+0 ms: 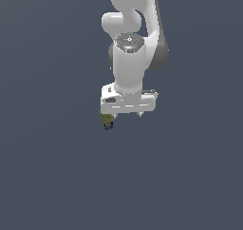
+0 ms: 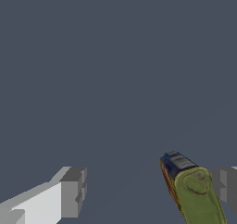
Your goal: Pick up the object and move it to a goal position.
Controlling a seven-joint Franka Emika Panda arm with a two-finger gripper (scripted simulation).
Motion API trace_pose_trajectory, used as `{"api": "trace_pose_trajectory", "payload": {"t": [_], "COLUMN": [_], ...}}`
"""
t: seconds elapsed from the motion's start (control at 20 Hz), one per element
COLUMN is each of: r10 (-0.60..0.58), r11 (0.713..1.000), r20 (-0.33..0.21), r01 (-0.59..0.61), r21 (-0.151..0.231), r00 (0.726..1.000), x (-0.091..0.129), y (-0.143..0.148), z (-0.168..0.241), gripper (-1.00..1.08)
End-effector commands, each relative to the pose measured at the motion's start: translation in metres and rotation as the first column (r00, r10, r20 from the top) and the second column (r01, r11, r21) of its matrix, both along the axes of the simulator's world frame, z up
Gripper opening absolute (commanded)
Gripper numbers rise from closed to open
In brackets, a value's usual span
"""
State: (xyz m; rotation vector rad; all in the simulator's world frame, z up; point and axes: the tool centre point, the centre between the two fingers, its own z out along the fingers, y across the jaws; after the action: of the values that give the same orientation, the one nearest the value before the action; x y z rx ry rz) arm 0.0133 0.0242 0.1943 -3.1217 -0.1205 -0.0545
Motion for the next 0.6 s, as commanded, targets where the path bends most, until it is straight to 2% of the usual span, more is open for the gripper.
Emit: {"api": "trace_pose_trajectory", "payload": {"t": [0.0,0.55], "r10": [0.0,-0.012], "r11": [1.0,1.0], "r20": [0.0,0.023], "r01": [0.0,0.013], "r21": [0.0,-0.017], "r00": [1.0,1.0], "x": [0.0,0.003], "y": [0.0,-0.031], "z": [0.0,0.01], "gripper": [1.0,1.0]}}
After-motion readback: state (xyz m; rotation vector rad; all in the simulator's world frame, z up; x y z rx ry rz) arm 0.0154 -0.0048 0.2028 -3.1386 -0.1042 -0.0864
